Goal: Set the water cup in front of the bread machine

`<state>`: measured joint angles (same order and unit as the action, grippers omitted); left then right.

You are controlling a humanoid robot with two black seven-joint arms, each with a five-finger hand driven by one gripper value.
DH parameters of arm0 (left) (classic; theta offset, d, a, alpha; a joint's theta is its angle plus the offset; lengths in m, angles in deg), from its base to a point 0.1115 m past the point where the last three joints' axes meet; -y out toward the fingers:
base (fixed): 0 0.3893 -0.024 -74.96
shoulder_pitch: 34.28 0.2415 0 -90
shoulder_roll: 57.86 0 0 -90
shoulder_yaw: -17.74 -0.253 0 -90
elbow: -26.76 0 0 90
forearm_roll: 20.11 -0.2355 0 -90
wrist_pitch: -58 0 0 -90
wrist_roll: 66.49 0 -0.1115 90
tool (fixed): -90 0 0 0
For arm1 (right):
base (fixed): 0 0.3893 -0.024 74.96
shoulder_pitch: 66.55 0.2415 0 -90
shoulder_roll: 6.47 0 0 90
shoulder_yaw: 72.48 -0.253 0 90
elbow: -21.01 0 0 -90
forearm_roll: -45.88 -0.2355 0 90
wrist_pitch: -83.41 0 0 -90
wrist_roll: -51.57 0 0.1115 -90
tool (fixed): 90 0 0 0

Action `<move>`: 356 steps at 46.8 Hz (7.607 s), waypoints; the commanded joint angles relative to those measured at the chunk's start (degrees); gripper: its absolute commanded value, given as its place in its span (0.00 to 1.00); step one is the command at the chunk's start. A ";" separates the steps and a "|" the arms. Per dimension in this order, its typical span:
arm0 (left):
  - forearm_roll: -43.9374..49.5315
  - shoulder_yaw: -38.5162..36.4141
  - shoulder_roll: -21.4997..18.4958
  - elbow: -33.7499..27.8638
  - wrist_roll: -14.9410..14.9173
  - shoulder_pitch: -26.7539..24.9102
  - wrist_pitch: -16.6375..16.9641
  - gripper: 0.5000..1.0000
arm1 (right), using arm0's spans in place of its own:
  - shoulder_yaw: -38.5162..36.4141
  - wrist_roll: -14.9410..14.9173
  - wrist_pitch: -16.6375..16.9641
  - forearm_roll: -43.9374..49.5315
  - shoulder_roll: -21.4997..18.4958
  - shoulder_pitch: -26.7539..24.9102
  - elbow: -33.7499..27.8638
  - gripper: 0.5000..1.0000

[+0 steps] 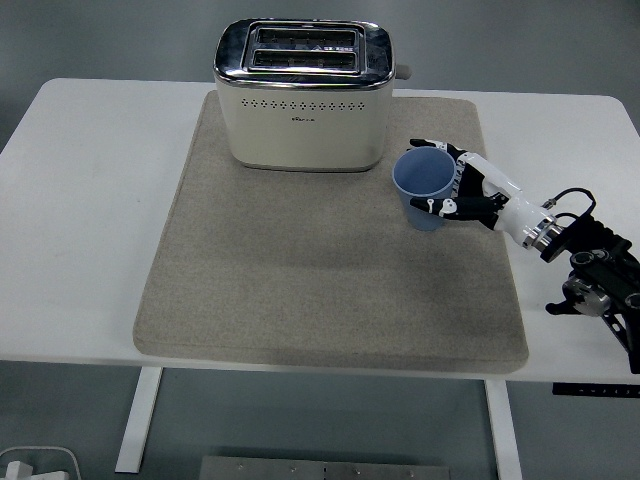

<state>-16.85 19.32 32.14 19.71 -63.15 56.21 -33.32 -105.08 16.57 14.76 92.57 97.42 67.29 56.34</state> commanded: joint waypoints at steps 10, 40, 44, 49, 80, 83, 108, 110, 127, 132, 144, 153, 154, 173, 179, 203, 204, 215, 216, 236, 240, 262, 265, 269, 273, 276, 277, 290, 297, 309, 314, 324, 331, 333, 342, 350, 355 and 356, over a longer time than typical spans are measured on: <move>0.00 0.00 0.00 0.02 0.00 0.04 0.00 1.00 | -0.01 0.00 -0.08 1.03 -0.18 0.10 0.00 0.56; 0.00 0.00 0.00 0.02 0.00 0.04 0.00 1.00 | -0.10 0.00 0.44 0.68 -0.70 0.98 2.99 0.17; 0.00 0.00 0.00 0.02 0.00 0.04 0.00 1.00 | -0.10 0.00 0.44 0.68 -1.50 1.60 2.99 0.17; 0.00 0.00 0.00 0.02 0.00 -0.05 0.00 1.00 | -0.01 0.00 0.53 0.59 -2.29 2.04 2.99 0.17; 0.00 0.00 0.00 0.02 0.00 -0.05 0.00 1.00 | 0.61 6.08 -2.19 0.86 -13.36 4.15 2.73 0.20; 0.00 0.00 0.00 -0.07 0.00 0.04 0.00 1.00 | 0.52 6.52 -2.72 0.86 -13.89 4.23 2.55 0.20; 0.00 0.00 0.00 -0.07 0.00 -0.05 0.00 1.00 | 0.52 10.48 -6.94 0.16 -13.89 5.29 2.20 0.21; 0.00 0.00 0.00 0.02 0.00 0.04 0.00 1.00 | 0.43 10.48 -6.85 0.07 -13.89 5.29 2.20 0.21; 0.00 0.00 0.00 0.02 0.00 0.04 0.00 1.00 | 0.08 10.48 -5.71 -1.34 -13.89 4.85 2.64 0.25; 0.00 0.00 0.00 0.02 0.00 0.04 0.00 1.00 | 0.43 10.48 -6.15 -1.25 -13.89 5.20 2.55 0.25; 0.00 0.00 0.00 0.02 0.00 -0.05 0.00 1.00 | 0.87 10.57 -7.38 -1.43 -13.89 5.90 2.46 0.25; 0.00 0.00 0.00 0.02 0.00 0.04 0.00 1.00 | 0.87 12.14 -7.38 -1.43 -13.89 6.17 2.64 0.25; 0.00 0.00 0.00 0.02 0.00 0.04 0.00 1.00 | 0.87 12.58 -7.29 -1.43 -13.89 6.17 2.73 0.25; 0.00 0.00 0.00 0.02 0.00 0.04 0.00 1.00 | 0.87 14.35 -7.29 -1.43 -13.89 6.17 3.34 0.25; 0.00 0.00 0.00 -0.07 0.00 0.04 0.00 1.00 | 0.78 14.35 -7.55 -1.52 -13.89 5.99 3.34 0.25; 0.00 0.00 0.00 0.02 0.00 -0.05 0.00 1.00 | 0.87 14.26 -8.43 -6.79 -13.89 4.76 3.34 0.43; 0.00 0.00 0.00 -0.07 0.00 0.04 0.00 1.00 | 0.87 14.26 -8.52 -6.70 -13.89 4.76 3.34 0.43; 0.00 0.00 0.00 0.02 0.00 0.04 0.00 1.00 | 0.96 14.17 -8.43 -6.70 -13.89 3.88 3.34 0.53; 0.00 0.00 0.00 0.02 0.00 0.04 0.00 1.00 | 0.96 14.17 -8.43 -6.70 -13.89 3.88 3.34 0.54; 0.00 0.00 0.00 -0.07 0.00 0.04 0.00 1.00 | 0.96 13.99 -8.43 -6.61 -13.89 3.88 3.34 0.80; 0.00 0.00 0.00 0.02 0.00 -0.05 0.00 1.00 | 1.05 13.99 -8.35 -6.44 -13.89 3.88 3.34 0.83; 0.00 0.00 0.00 -0.07 0.00 0.04 0.00 1.00 | 1.05 13.99 -8.35 -6.35 -13.89 3.71 3.34 0.85; 0.00 0.00 0.00 -0.07 0.00 -0.05 0.00 1.00 | 1.05 13.91 -8.35 -6.35 -13.89 3.71 3.34 0.85; 0.00 0.00 0.00 0.02 0.00 0.04 0.00 1.00 | 1.05 13.91 -8.35 -6.44 -13.89 3.71 3.34 0.85; 0.00 0.00 0.00 0.02 0.00 0.04 0.00 1.00 | 1.05 13.91 -8.35 -6.44 -13.89 3.71 3.34 0.85; 0.00 0.00 0.00 0.02 0.00 0.04 0.00 1.00 | 0.96 13.91 -8.35 -6.44 -13.89 3.71 3.34 0.85; 0.00 0.00 0.00 0.02 0.00 0.04 0.00 1.00 | 0.96 13.91 -8.35 -6.44 -13.89 3.71 3.34 0.85; 0.00 0.00 0.00 0.02 0.00 0.04 0.00 1.00 | 0.61 13.73 -6.07 -6.79 -13.89 3.88 3.34 0.85; 0.00 0.00 0.00 0.02 0.00 -0.05 0.00 1.00 | 0.08 13.64 -5.01 -6.88 -13.89 3.97 3.25 0.85; 0.00 0.00 0.00 0.02 0.00 -0.05 0.00 1.00 | -0.10 13.38 -4.65 -6.88 -13.89 4.24 3.17 0.85; 0.00 0.00 0.00 0.02 0.00 -0.05 0.00 1.00 | -0.18 13.20 -4.65 -6.96 -13.89 4.32 3.17 0.85; 0.00 0.00 0.00 0.02 0.00 -0.05 0.00 1.00 | -2.12 13.20 -3.25 -6.96 -13.89 5.02 3.08 0.85; 0.00 0.00 0.00 0.02 0.00 0.04 0.00 1.00 | -3.00 13.20 -2.55 -6.96 -13.89 5.29 2.73 0.85; 0.00 0.00 0.00 0.02 0.00 -0.05 0.00 1.00 | -3.00 13.20 -2.46 -6.96 -13.89 5.29 2.81 0.85; 0.00 0.00 0.00 0.02 0.00 0.04 0.00 1.00 | -3.09 11.71 -0.09 -6.96 -13.89 5.29 2.81 0.85; 0.00 0.00 0.00 0.02 0.00 -0.05 0.00 1.00 | -4.66 10.92 1.76 -7.05 -13.89 5.29 2.73 0.85; 0.00 0.00 0.00 -0.07 0.00 -0.05 0.00 1.00 | -6.60 11.01 1.94 -6.96 -13.71 5.38 2.55 0.85; 0.00 0.00 0.00 0.02 0.00 -0.05 0.00 1.00 | -6.60 11.01 1.85 -6.96 -13.71 5.38 2.46 0.85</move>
<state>-16.85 19.32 32.14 19.71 -63.15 56.20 -33.31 -111.27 27.48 16.66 85.53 83.61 72.60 59.03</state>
